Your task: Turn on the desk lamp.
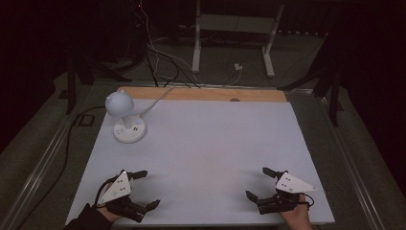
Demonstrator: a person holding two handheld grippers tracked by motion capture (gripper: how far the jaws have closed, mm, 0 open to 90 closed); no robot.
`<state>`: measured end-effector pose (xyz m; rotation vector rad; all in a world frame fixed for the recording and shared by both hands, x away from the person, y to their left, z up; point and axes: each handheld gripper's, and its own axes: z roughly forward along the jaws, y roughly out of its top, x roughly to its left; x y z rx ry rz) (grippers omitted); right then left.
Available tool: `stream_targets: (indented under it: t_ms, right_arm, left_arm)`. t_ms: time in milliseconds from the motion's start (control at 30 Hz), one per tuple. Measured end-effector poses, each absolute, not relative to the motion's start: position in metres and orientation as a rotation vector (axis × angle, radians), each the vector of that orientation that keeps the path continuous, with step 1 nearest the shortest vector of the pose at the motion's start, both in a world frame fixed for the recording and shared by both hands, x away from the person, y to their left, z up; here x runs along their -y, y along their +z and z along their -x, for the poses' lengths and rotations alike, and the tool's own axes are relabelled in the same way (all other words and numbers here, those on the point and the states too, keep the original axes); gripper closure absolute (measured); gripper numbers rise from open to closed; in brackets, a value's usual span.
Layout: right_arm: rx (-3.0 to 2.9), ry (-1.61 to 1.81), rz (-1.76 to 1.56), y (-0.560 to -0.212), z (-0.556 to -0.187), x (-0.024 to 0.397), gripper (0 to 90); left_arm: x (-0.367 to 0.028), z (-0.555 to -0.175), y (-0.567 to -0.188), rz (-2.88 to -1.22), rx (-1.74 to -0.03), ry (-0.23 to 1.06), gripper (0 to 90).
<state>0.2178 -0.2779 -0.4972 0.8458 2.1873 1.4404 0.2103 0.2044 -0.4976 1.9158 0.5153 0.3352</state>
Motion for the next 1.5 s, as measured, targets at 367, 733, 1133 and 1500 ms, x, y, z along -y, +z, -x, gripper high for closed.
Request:
stream_targets:
  t_ms: [367,733,1133,1500]
  right_arm:
    - [-2.167,1.463,-0.852,-0.496,-0.216,0.279,0.0]
    - [-2.157,1.464,-0.854,-0.495,-0.215,0.279,0.0]
    - [-2.153,1.468,-0.857,-0.495,-0.215,0.280,0.0]
    - [-2.145,1.471,-0.861,-0.494,-0.215,0.280,0.0]
  left_arm:
    - [-0.201,-0.210,-0.488,-1.917,-0.497,0.288,0.3]
    - [-0.197,-0.209,-0.473,-1.909,-0.475,0.266,0.3]
    - [-0.198,-0.215,-0.457,-1.892,-0.502,0.295,0.3]
    - [-0.203,-0.223,-0.448,-1.869,-0.547,0.330,0.3]
